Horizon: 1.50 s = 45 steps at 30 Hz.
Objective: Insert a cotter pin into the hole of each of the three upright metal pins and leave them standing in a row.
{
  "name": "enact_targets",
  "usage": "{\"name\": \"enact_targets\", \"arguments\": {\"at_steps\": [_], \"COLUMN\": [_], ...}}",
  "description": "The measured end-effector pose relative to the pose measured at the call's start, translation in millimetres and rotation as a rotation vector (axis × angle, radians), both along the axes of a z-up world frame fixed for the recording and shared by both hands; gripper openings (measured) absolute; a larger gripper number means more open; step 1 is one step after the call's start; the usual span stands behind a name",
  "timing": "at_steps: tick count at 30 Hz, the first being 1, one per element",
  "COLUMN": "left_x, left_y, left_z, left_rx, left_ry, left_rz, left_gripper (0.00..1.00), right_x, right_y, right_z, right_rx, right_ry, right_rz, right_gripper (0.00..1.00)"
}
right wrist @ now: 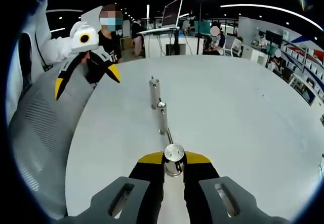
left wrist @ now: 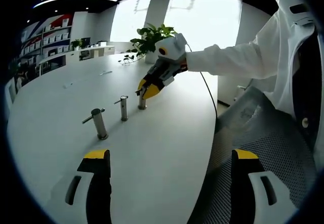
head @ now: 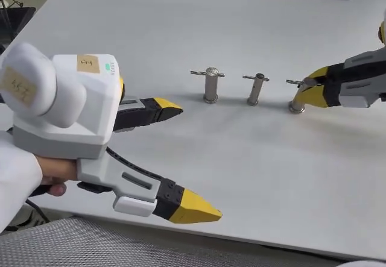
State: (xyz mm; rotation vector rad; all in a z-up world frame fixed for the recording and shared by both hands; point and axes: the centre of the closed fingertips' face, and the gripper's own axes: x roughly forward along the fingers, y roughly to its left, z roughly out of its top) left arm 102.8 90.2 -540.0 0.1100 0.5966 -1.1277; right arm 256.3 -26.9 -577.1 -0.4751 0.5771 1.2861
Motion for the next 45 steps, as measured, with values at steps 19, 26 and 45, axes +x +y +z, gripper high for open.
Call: {"name": "enact_targets", "arguments": {"at_steps": [19,26,45], "left_x": [-3.5,4.9,38.9], "left_y": [-0.5,0.9,23.8], "left_z": [-1.4,9.3,29.6], "left_rx": [-0.011,-0.060,-0.155], "left_ry": [0.016,-0.005,-0.060], "left_rz": [0.002,0.051,0.268], "left_gripper": [0.99,0.99,0.99], "right_x": [-4.3,-7.3,-77.5], "right_y": [3.8,7.9,12.4], "right_z": [3.3,30.9,81.0], "right_rx": [0.006,0.091,0.297], "right_ry": [-0.029,-0.040,0.076], "right_rz": [-0.005,-0.078,-0.317], "right_gripper": [0.16,0.36,0.81]}}
